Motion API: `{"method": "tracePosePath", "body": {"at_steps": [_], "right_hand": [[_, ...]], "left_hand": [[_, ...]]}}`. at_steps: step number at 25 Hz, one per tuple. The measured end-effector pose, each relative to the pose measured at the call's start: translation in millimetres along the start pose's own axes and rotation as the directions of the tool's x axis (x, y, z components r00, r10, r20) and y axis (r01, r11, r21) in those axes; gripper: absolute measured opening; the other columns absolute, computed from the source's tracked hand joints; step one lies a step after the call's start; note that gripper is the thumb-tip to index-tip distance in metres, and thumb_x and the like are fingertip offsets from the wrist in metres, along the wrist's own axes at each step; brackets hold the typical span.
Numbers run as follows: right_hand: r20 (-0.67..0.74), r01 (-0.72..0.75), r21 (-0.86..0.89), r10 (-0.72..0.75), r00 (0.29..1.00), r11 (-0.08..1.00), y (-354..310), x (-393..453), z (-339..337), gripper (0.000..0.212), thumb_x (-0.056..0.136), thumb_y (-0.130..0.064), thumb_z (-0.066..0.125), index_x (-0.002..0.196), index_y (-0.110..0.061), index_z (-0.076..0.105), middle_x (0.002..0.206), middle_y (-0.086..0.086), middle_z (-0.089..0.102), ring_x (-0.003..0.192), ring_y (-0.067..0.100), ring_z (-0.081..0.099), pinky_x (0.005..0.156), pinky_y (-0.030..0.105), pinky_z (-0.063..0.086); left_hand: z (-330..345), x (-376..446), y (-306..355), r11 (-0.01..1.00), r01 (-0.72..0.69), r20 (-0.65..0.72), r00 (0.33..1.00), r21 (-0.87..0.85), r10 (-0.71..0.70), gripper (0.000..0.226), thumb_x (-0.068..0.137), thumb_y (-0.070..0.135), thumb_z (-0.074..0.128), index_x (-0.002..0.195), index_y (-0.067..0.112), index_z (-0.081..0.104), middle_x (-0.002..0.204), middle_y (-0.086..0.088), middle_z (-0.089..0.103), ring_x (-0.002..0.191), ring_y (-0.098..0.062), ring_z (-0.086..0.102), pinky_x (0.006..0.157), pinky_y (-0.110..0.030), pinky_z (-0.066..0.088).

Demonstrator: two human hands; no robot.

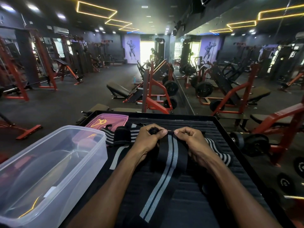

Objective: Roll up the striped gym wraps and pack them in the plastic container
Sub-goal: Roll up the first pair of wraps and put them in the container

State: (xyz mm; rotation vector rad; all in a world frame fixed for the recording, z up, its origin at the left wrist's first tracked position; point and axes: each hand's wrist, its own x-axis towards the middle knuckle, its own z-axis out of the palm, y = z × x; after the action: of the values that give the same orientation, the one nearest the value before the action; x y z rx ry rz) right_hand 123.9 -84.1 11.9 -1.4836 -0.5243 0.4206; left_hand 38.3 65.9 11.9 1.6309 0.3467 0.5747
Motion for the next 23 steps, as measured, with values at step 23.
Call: {"method": "tracePosePath", "body": {"at_steps": [23], "right_hand": [[-0.06, 0.261, -0.185, -0.276, 0.959, 0.947, 1.3, -2.2, 0.9, 0.024, 0.094, -0.004, 0.065, 0.087, -0.025, 0.076, 0.088, -0.006, 0.077, 0.087, 0.004, 0.071, 0.078, 0.014, 0.053]], "left_hand": [[7.5, -1.9, 0.5, 0.916, 0.122, 0.118, 0.99, -0.382, -0.083, 0.006, 0.083, 0.012, 0.077, 0.08, 0.008, 0.073, 0.091, -0.012, 0.071, 0.092, -0.022, 0.068, 0.087, -0.034, 0.056]]}}
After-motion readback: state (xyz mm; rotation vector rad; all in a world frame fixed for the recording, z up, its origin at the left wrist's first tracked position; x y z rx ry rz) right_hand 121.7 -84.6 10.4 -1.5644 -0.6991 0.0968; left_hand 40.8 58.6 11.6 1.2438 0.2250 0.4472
